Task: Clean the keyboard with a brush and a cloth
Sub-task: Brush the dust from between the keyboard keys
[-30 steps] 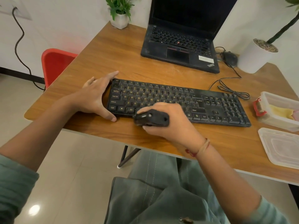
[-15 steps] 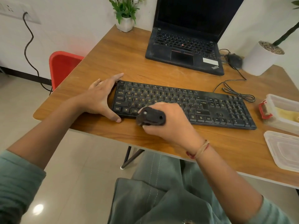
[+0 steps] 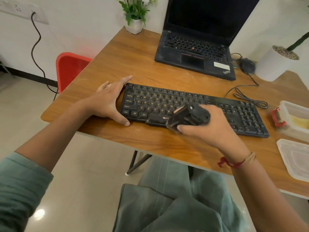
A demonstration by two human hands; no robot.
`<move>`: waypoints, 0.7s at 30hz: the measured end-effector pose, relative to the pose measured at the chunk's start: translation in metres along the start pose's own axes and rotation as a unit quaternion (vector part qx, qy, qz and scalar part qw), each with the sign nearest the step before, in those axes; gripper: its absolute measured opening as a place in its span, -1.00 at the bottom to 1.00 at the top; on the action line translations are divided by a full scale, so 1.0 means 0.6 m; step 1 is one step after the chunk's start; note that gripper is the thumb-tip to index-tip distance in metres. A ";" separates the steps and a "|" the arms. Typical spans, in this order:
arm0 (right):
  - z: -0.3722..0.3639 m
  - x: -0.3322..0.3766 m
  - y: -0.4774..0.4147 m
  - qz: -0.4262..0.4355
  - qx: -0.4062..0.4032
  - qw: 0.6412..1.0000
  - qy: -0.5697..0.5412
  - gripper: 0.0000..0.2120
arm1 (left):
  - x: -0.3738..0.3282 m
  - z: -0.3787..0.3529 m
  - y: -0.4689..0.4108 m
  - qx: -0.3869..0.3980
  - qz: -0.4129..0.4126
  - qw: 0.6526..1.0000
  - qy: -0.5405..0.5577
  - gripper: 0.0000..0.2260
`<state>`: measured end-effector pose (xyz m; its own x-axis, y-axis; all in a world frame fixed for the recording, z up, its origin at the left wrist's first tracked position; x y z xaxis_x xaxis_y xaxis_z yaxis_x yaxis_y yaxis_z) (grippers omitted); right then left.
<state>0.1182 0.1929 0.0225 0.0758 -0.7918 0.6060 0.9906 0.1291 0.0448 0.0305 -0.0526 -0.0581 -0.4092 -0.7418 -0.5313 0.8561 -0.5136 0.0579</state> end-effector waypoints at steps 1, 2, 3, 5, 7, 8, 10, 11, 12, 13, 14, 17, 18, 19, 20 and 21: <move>-0.004 0.002 0.006 0.011 0.000 1.000 0.022 -0.71 | 0.000 0.000 0.000 -0.001 -0.001 1.000 0.000 0.29; -0.004 0.002 0.012 0.022 -0.006 0.999 0.031 -0.72 | 0.001 0.000 0.000 -0.001 -0.001 1.000 0.000 0.29; -0.002 0.003 0.017 0.031 -0.015 0.999 0.032 -0.75 | 0.000 0.000 0.000 -0.003 -0.002 1.000 0.001 0.29; 0.000 0.003 0.021 0.037 -0.028 0.999 0.025 -0.78 | 0.001 0.001 0.000 -0.003 -0.002 1.000 0.003 0.29; -0.006 0.007 0.018 0.047 -0.033 0.998 0.020 -0.78 | 0.000 0.000 -0.001 -0.002 -0.003 1.000 0.001 0.29; -0.014 0.016 0.016 0.059 -0.027 0.998 0.021 -0.78 | -0.001 0.000 0.000 -0.001 -0.003 1.000 0.000 0.29; -0.034 0.038 0.011 0.078 -0.026 0.996 0.034 -0.85 | -0.003 0.000 0.000 0.000 -0.003 1.000 0.001 0.28; -0.046 0.048 0.006 0.083 -0.027 0.995 0.045 -0.91 | -0.004 -0.001 0.000 -0.001 -0.004 1.000 0.001 0.28; -0.057 0.062 0.003 0.089 -0.027 0.994 0.053 -0.82 | -0.005 0.000 0.001 -0.002 -0.004 1.000 0.001 0.27; -0.069 0.075 -0.001 0.092 -0.029 0.993 0.067 -0.72 | -0.004 0.000 0.001 -0.003 -0.003 1.000 0.001 0.27; -0.079 0.084 -0.005 0.091 -0.023 0.994 0.060 -0.68 | -0.004 0.001 0.001 -0.005 -0.002 1.000 0.000 0.28; -0.100 0.079 -0.014 0.010 0.117 0.971 -0.208 -0.81 | -0.005 0.001 -0.001 -0.006 -0.004 1.000 -0.004 0.27; -0.097 0.069 -0.014 -0.030 0.146 0.945 -0.293 -0.74 | -0.005 0.001 -0.001 -0.003 -0.006 1.000 -0.006 0.28; -0.083 0.063 -0.017 -0.041 0.141 0.934 -0.324 -0.72 | -0.006 0.000 -0.001 -0.001 -0.006 1.000 -0.009 0.29; -0.062 0.057 -0.026 -0.030 0.096 0.952 -0.289 -0.75 | -0.006 0.000 0.001 -0.002 -0.005 1.000 -0.012 0.30; -0.042 0.052 -0.032 -0.017 0.046 0.972 -0.229 -0.77 | -0.006 0.000 0.002 -0.001 -0.005 1.000 -0.014 0.31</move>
<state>0.1045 0.1506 0.0203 -0.0367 -0.4501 0.8922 0.9757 0.1768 0.1293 0.0332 -0.0504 -0.0562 -0.4263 -0.7483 -0.5082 0.8523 -0.5206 0.0516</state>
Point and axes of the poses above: each hand's wrist, its own y-axis away from the middle knuckle, its own z-axis out of the back of the hand, x = y × z, the point moved 8 cm from there along -y, towards the middle knuckle, and after that the axes turned 4 degrees about -z, right-handed, at the moved point
